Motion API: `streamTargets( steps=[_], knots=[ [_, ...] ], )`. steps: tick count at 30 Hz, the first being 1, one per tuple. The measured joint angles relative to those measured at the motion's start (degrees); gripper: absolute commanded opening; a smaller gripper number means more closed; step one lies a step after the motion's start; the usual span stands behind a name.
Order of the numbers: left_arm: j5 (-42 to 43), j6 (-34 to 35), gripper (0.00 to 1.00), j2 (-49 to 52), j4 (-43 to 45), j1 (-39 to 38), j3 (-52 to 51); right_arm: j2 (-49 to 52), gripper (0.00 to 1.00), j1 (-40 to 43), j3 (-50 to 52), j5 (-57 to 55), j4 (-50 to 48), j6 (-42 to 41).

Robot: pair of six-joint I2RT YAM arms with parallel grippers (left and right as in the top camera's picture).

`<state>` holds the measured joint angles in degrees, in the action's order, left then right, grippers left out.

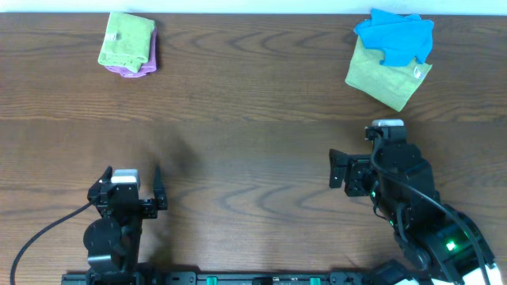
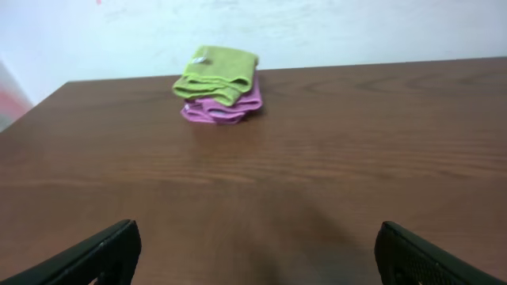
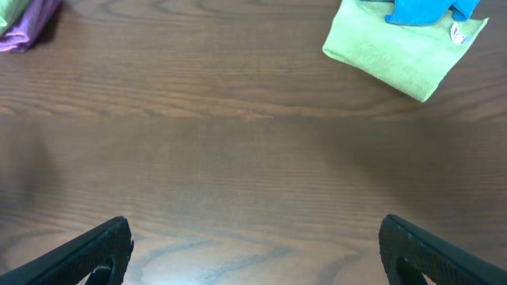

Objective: Fold the cloth

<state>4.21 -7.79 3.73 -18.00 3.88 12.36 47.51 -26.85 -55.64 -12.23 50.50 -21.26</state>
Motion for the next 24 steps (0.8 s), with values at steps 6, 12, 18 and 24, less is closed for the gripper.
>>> streamTargets(
  steps=[6,12,18,24],
  knots=[
    [-2.99,1.64,0.95,-2.73,1.27,0.02,-3.72,0.0,0.99,0.0,0.0,0.0,0.02,0.0],
    [-3.76,2.01,0.96,-3.04,4.74,0.02,-6.6,0.0,0.99,0.0,0.0,-0.02,0.02,0.0],
    [-4.26,2.03,0.95,-3.08,5.18,0.02,-6.75,0.0,0.99,0.0,0.0,0.0,0.02,0.0],
    [-4.26,2.05,0.95,-3.08,5.2,0.02,-6.75,0.0,0.99,0.0,0.0,0.0,0.02,0.0]
  ],
)
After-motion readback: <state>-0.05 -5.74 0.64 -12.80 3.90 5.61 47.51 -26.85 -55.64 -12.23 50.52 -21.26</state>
